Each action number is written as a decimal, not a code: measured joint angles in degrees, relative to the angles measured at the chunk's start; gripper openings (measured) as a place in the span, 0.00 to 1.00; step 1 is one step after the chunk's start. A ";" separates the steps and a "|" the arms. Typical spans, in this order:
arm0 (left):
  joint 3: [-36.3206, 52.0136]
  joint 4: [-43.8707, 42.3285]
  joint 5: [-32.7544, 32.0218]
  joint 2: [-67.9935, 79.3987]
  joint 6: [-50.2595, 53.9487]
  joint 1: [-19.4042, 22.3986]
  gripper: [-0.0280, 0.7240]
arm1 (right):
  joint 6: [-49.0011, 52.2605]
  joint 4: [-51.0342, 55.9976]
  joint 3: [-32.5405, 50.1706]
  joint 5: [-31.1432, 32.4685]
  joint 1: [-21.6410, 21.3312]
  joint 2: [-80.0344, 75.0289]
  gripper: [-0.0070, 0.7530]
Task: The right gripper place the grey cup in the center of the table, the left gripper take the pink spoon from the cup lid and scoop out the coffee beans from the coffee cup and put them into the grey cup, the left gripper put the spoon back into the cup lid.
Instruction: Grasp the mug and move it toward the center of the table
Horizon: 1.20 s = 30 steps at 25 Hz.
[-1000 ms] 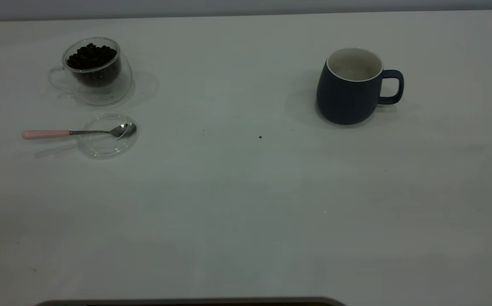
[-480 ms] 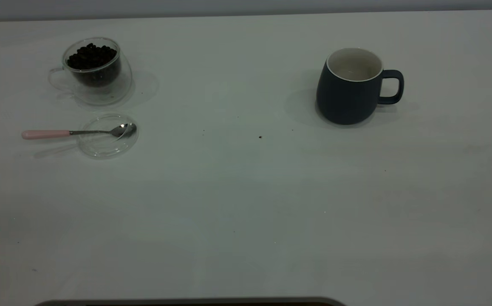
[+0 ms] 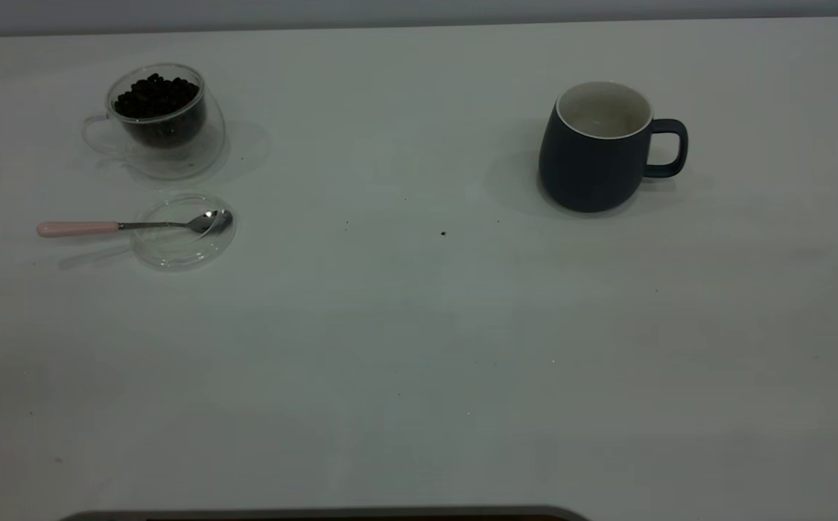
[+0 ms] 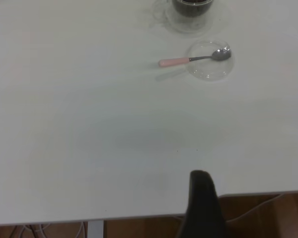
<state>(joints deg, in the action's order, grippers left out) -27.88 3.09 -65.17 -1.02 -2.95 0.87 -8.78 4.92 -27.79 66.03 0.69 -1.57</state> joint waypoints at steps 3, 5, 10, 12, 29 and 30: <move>0.00 0.00 0.00 0.00 0.00 0.00 0.82 | 0.00 0.00 0.00 0.00 0.00 0.00 0.79; 0.00 0.00 0.00 0.00 0.00 0.00 0.82 | 0.00 0.00 0.00 0.00 0.00 0.00 0.79; 0.00 0.00 0.00 0.00 0.07 0.00 0.82 | 0.00 -0.06 0.00 0.00 0.00 0.00 0.79; 0.00 0.00 0.00 0.00 0.07 0.00 0.82 | 0.00 -0.11 0.00 0.00 0.00 0.00 0.79; 0.00 0.00 0.00 0.00 0.07 0.00 0.82 | -3.11 -4.40 -7.54 -3.79 0.00 -18.61 0.88; 0.00 0.00 0.00 0.00 0.07 0.00 0.82 | -3.35 -4.92 -8.74 -5.36 0.00 -23.03 0.89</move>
<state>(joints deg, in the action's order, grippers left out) -27.88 3.09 -65.17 -1.02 -2.87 0.87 -12.13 0.00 -36.53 60.67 0.69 -24.59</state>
